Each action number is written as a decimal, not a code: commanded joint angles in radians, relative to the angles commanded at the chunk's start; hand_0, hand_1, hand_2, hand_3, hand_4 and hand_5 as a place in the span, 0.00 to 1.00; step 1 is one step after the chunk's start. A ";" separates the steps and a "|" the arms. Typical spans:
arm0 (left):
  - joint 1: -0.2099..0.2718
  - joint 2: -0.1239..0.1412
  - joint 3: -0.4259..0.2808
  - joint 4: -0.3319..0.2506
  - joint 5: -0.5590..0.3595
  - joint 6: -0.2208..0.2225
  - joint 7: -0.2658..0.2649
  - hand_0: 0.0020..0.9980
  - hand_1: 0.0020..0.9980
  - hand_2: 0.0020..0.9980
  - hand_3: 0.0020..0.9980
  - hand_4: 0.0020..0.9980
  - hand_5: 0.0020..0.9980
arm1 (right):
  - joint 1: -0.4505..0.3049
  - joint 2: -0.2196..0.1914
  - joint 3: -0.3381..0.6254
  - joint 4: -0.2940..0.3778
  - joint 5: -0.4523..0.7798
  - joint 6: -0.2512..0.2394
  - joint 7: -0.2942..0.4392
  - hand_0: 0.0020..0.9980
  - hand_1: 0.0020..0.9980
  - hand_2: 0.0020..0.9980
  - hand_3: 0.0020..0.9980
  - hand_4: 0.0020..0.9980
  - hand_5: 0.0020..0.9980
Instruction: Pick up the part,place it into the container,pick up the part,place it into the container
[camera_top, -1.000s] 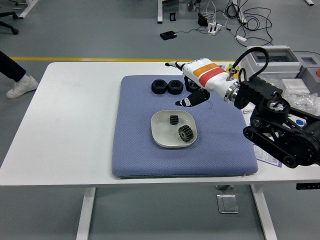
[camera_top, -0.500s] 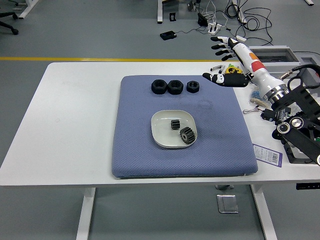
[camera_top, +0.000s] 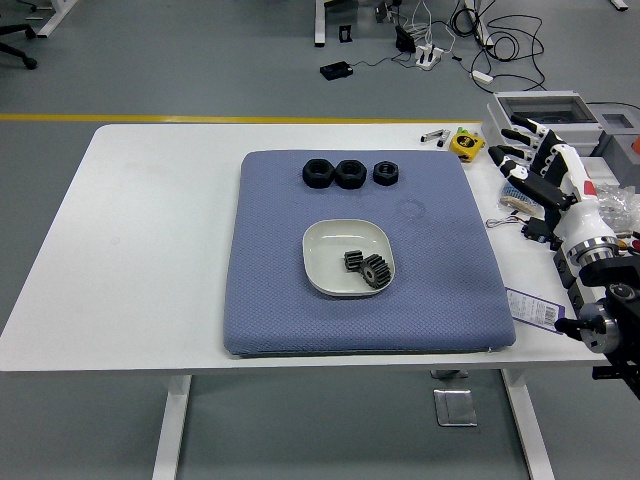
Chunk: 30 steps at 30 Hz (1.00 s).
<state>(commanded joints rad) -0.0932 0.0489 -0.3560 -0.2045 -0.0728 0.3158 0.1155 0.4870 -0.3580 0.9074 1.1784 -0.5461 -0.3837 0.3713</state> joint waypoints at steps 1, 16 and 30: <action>0.000 0.000 -0.001 0.000 0.003 0.000 0.001 0.52 0.57 0.71 0.62 0.62 0.59 | -0.018 0.008 0.011 -0.001 0.032 0.007 0.006 0.71 0.74 0.77 0.67 0.87 0.41; 0.002 0.007 -0.022 -0.001 0.045 -0.001 0.008 0.52 0.57 0.71 0.62 0.61 0.60 | -0.270 0.155 0.193 0.042 0.008 0.075 -0.011 0.74 0.75 0.79 0.74 0.98 0.69; -0.016 0.011 0.019 -0.008 -0.004 -0.003 -0.007 0.52 0.57 0.70 0.62 0.61 0.60 | -0.310 0.201 0.184 0.023 -0.148 0.064 0.023 0.74 0.75 0.78 0.73 0.98 0.69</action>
<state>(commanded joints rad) -0.1089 0.0594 -0.3371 -0.2122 -0.0765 0.3128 0.1084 0.1770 -0.1571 1.0911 1.2017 -0.6941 -0.3193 0.3948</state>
